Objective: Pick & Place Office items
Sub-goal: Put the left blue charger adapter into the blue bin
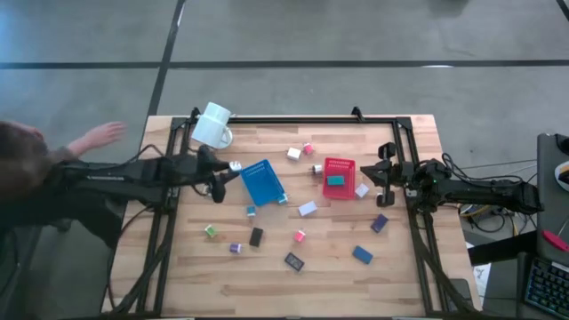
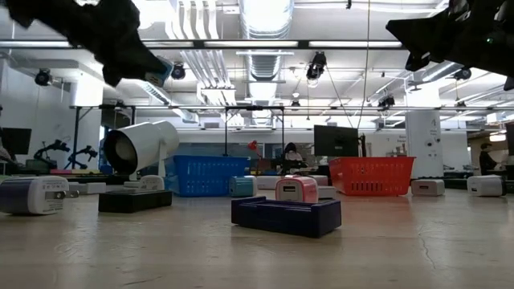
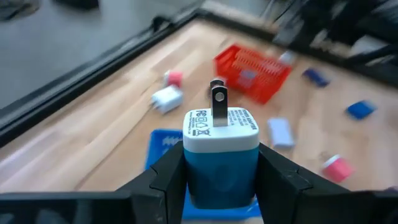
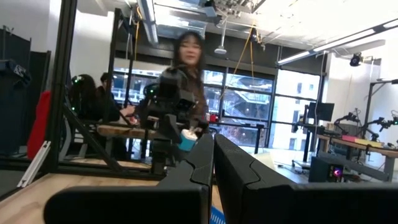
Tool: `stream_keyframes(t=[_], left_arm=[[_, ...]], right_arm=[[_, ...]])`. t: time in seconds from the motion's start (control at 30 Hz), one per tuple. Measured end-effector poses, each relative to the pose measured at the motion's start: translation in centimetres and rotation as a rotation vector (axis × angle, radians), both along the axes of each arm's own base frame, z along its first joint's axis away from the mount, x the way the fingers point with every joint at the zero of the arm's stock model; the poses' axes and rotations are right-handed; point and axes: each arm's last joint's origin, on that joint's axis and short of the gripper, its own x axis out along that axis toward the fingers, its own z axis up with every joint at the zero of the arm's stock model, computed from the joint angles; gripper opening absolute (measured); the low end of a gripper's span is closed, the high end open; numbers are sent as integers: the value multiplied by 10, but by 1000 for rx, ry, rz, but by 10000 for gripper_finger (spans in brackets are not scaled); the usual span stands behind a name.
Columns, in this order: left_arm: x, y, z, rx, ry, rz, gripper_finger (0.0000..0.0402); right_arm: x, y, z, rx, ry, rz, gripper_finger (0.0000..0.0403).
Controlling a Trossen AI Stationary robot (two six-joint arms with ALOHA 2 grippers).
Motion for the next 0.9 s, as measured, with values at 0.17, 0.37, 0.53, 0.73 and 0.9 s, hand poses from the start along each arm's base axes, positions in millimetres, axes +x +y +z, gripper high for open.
stream_keyframes(t=[0.17, 0.37, 0.53, 0.73, 0.9], left_arm=[[24, 7, 24, 19, 174, 16, 148], [69, 21, 21, 41, 303, -52, 148], [102, 31, -8, -9, 440, -107, 148], [126, 35, -56, -91, 607, -152, 148], [140, 40, -82, -120, 689, -150, 148]], right_arm=[[0, 0, 0, 8, -1, 2, 8], [0, 0, 0, -2, 0, -1, 8], [0, 0, 0, -3, 0, -1, 8], [0, 0, 0, -5, 1, -2, 8], [0, 0, 0, -22, 2, -9, 8]])
